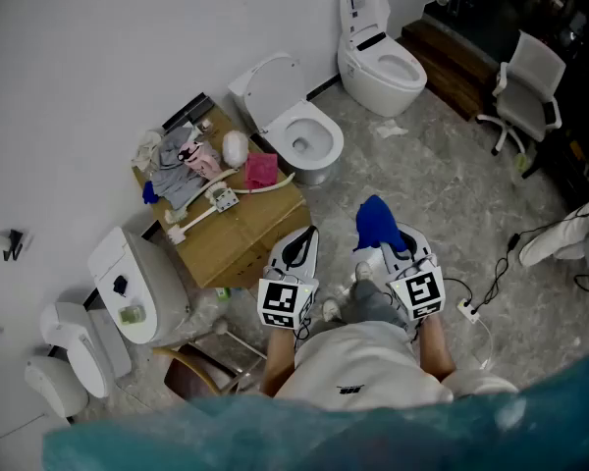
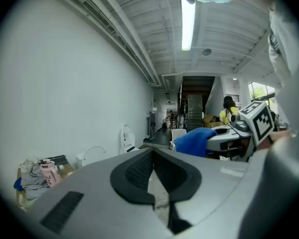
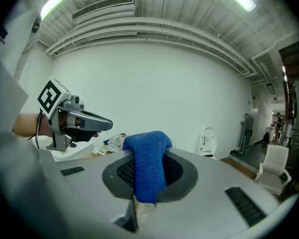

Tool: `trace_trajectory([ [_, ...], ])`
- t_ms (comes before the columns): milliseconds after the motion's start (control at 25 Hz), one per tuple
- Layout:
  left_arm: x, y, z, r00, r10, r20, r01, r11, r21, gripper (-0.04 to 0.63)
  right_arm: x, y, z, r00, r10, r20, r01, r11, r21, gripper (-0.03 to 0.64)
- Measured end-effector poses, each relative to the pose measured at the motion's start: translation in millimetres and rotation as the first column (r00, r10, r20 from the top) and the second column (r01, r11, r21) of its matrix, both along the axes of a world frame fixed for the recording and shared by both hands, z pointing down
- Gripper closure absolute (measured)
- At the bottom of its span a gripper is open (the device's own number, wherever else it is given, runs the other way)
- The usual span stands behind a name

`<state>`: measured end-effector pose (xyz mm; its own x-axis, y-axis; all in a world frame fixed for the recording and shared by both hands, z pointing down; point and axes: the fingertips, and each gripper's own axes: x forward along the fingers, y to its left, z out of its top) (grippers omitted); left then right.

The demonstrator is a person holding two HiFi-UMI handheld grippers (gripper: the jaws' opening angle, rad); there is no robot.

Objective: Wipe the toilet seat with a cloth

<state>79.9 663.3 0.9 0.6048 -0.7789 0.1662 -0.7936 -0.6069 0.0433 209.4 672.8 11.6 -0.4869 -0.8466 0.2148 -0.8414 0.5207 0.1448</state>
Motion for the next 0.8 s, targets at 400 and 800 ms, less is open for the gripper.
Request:
trace_trajectory([
  [400, 1, -3, 8, 0.999, 0.051, 0.007, -0.051, 0.999, 0.015, 0.586, -1, -1, 8, 0.997, 0.071, 0.023, -0.071, 0.997, 0.002, 0.594],
  [800, 16, -63, 19, 0.999, 0.052, 0.003, -0.052, 0.999, -0.018, 0.586, 11, -60, 17, 0.997, 0.069, 0.030, -0.069, 0.997, -0.019, 0.594],
])
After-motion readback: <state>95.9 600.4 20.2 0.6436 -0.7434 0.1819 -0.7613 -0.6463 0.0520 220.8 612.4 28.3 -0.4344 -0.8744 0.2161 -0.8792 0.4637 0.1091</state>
